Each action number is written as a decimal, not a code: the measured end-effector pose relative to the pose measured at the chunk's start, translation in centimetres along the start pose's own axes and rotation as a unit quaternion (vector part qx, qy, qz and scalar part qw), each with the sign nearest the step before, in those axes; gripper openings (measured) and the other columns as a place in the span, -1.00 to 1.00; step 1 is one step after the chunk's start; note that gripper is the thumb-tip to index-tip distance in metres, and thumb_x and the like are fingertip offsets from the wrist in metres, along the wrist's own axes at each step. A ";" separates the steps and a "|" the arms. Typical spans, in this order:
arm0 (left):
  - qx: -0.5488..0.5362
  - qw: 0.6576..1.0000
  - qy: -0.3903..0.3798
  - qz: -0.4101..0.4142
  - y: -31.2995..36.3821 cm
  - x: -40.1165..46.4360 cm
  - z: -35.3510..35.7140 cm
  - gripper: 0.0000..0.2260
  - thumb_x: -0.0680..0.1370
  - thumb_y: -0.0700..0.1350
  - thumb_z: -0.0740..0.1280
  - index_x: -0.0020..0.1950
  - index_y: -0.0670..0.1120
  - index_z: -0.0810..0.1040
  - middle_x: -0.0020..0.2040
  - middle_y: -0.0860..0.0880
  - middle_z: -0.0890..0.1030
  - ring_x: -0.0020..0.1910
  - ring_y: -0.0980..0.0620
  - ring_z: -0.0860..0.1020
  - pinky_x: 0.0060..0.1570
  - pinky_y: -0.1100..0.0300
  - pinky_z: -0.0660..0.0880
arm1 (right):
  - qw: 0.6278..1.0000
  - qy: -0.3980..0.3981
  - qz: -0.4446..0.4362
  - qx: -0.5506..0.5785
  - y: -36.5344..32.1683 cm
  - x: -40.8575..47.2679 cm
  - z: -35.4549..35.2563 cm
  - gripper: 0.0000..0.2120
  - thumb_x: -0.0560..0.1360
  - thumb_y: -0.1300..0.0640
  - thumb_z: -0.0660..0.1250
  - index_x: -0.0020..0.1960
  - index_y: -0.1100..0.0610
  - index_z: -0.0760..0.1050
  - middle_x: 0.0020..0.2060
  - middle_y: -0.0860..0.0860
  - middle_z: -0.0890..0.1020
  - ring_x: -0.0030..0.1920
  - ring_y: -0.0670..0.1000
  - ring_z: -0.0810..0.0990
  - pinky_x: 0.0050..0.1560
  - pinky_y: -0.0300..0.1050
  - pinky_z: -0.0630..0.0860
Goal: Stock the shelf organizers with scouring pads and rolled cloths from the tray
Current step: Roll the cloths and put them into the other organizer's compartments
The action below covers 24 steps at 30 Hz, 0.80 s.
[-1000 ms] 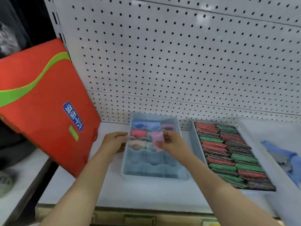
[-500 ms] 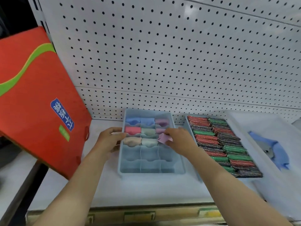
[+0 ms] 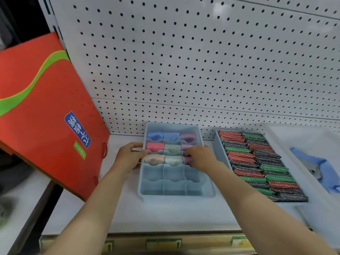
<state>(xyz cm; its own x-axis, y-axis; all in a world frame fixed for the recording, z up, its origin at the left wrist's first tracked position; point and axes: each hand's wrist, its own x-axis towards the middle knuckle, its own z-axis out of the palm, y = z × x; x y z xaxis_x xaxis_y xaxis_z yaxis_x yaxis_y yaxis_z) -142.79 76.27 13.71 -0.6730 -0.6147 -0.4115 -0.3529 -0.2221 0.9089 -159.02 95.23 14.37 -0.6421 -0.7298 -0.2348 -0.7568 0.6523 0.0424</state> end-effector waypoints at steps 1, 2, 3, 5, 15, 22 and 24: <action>0.013 1.000 0.005 0.004 0.0 0.0 0.1 -0.76 0.48 -0.19 0.49 0.11 0.00 0.61 -0.03 -0.14 0.69 -0.10 -0.14 0.67 -0.07 0.01 0.63 | 1.000 0.000 0.001 -0.008 -0.2 0.1 0.1 -0.84 0.51 0.17 0.24 0.01 -0.02 0.54 0.02 0.02 0.63 0.11 0.11 0.57 0.12 -0.06 0.32; 0.028 1.000 0.011 0.008 0.1 -0.1 0.2 -0.74 0.47 -0.18 0.49 0.12 0.02 0.61 -0.04 -0.12 0.69 -0.09 -0.13 0.67 -0.04 -0.02 0.64 | 1.000 -0.001 0.002 -0.014 -0.3 0.1 0.1 -0.84 0.52 0.17 0.23 0.03 -0.01 0.54 0.02 0.02 0.63 0.11 0.12 0.57 0.06 -0.06 0.31; 0.040 0.999 0.019 0.007 0.3 -0.1 0.4 -0.72 0.46 -0.18 0.49 0.13 0.04 0.60 -0.05 -0.11 0.69 -0.08 -0.14 0.67 -0.01 -0.06 0.64 | 1.000 -0.004 0.002 -0.016 -0.3 0.1 0.0 -0.84 0.53 0.16 0.23 0.05 0.00 0.53 0.01 0.02 0.62 0.10 0.12 0.58 0.02 -0.06 0.30; 0.061 0.997 0.036 0.008 0.5 -0.1 0.7 -0.71 0.45 -0.20 0.48 0.11 0.05 0.59 -0.06 -0.11 0.68 -0.09 -0.15 0.66 0.02 -0.10 0.63 | 1.000 -0.006 -0.006 -0.006 -0.3 -0.1 -0.4 -0.85 0.54 0.12 0.22 0.05 0.00 0.52 -0.06 0.01 0.59 0.08 0.13 0.59 -0.02 -0.07 0.29; 0.372 0.903 0.211 0.046 -2.3 9.0 2.7 -0.53 0.38 0.11 0.32 0.23 -0.07 0.54 0.08 -0.27 0.58 0.08 -0.37 0.55 0.07 -0.23 0.54 | 0.971 0.010 -0.113 0.208 5.2 -4.0 -7.3 -0.61 0.52 0.03 0.35 0.30 0.17 0.48 0.24 0.10 0.59 0.22 0.11 0.54 0.21 -0.01 0.48; 0.403 0.835 -0.003 0.375 7.1 -9.1 31.9 -0.60 0.58 0.03 0.31 0.35 -0.15 0.54 0.37 -0.25 0.47 0.45 -0.25 0.31 0.45 -0.15 0.15 | 0.937 0.187 0.008 0.295 26.3 -9.9 -8.6 -0.69 0.55 0.05 0.36 0.25 0.13 0.54 0.19 0.05 0.62 0.14 0.03 0.59 0.19 -0.07 0.49; 0.408 0.829 -0.121 0.363 6.2 -10.6 37.8 -0.62 0.64 0.04 0.26 0.43 -0.04 0.46 0.53 -0.07 0.31 0.58 -0.11 0.07 0.52 -0.03 -0.02 | 0.963 0.130 0.083 0.223 32.3 -11.2 -6.6 -0.79 0.53 0.04 0.37 0.10 0.13 0.58 0.13 0.07 0.62 0.07 0.06 0.57 0.11 -0.05 0.49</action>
<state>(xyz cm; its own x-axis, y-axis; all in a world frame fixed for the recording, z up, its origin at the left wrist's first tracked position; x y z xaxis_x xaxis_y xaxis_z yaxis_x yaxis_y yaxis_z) -162.37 109.99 21.17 -0.9763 -0.1708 0.1330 -0.0540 0.7870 0.6146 -177.07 123.06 24.81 -0.8024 -0.5967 -0.0070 -0.5509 0.7452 -0.3759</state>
